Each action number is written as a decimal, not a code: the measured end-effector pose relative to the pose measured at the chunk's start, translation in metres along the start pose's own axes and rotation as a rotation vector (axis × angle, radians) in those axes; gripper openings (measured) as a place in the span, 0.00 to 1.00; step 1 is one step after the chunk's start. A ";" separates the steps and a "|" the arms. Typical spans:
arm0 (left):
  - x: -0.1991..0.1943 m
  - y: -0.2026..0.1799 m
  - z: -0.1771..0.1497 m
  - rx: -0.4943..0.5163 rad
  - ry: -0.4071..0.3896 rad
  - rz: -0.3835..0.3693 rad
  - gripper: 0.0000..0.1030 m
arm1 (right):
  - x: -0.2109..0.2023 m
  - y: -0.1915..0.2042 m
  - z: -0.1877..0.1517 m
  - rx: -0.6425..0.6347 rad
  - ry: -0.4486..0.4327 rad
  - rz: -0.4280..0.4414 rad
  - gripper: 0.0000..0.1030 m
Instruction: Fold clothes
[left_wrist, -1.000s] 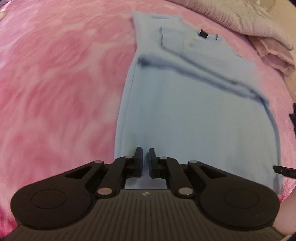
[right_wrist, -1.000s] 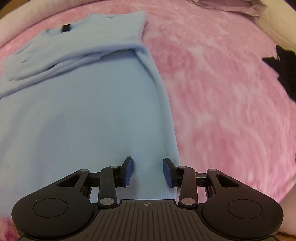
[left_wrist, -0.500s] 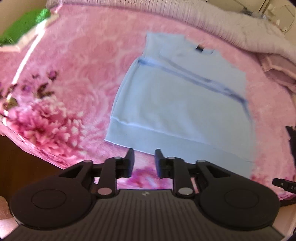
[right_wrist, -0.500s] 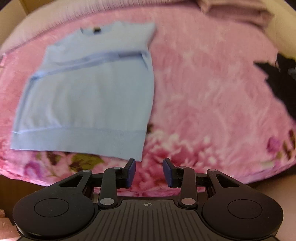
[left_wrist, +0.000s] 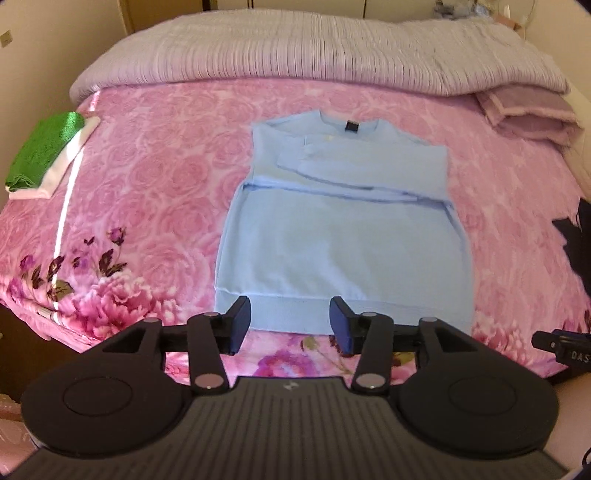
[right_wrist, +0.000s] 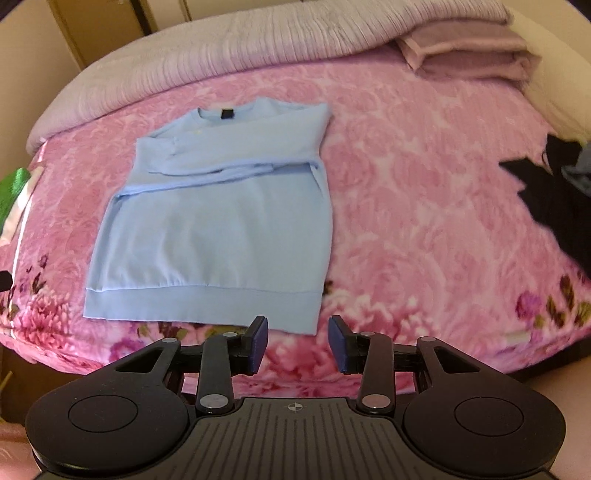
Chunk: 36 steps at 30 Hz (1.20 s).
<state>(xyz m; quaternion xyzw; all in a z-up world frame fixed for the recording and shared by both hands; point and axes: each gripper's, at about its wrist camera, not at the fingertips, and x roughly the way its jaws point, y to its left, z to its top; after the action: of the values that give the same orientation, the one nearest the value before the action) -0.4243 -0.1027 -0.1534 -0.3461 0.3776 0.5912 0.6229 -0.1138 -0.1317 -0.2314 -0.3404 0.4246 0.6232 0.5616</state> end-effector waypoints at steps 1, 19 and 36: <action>0.003 0.003 0.001 0.007 -0.002 -0.004 0.41 | 0.004 0.003 0.000 0.014 0.011 -0.001 0.39; 0.142 0.058 -0.039 0.087 -0.018 -0.042 0.45 | 0.102 0.039 -0.043 0.100 -0.086 -0.080 0.40; 0.106 0.092 -0.153 0.111 -0.261 -0.131 0.47 | 0.072 0.042 -0.160 0.171 -0.431 -0.064 0.41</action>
<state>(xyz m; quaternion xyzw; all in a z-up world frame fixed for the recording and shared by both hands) -0.5239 -0.1807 -0.3183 -0.2555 0.3020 0.5674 0.7222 -0.1736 -0.2486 -0.3551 -0.1639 0.3350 0.6253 0.6855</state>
